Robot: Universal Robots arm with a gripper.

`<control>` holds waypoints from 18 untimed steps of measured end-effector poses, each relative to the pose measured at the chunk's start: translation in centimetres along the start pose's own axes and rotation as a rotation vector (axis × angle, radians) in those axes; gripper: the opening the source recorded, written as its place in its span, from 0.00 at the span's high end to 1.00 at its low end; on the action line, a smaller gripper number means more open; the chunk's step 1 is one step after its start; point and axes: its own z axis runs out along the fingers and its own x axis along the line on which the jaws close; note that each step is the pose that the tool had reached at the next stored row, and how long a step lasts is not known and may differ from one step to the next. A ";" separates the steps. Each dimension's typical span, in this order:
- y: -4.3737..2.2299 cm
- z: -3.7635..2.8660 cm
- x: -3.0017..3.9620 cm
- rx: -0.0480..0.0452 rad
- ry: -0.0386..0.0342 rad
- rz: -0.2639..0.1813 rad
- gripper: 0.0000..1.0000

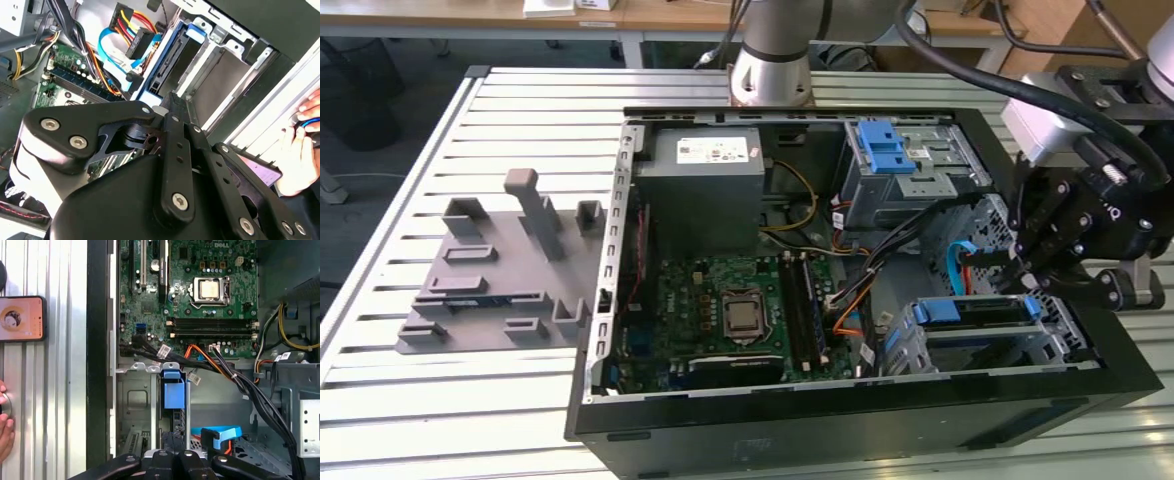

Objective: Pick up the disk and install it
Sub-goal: 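Insert the first disk wire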

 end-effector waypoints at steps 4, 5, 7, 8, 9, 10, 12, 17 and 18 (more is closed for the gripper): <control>-0.12 0.01 -0.05 0.0093 -0.0008 0.000 0.89; -0.21 0.01 -0.13 0.0097 -0.0007 0.000 0.89; -0.48 0.02 -0.33 0.0100 -0.0006 0.000 0.89; -0.63 0.02 -0.45 0.0101 -0.0006 0.000 0.89; -0.80 0.02 -0.56 0.0101 -0.0004 0.000 0.89; -0.95 0.02 -0.68 0.0101 -0.0003 0.000 0.89; -1.22 0.03 -0.96 0.0102 -0.0002 0.000 0.89; -1.46 0.07 -2.14 0.0109 0.0010 0.000 0.89; -1.48 0.09 -2.43 0.0113 0.0012 0.000 0.89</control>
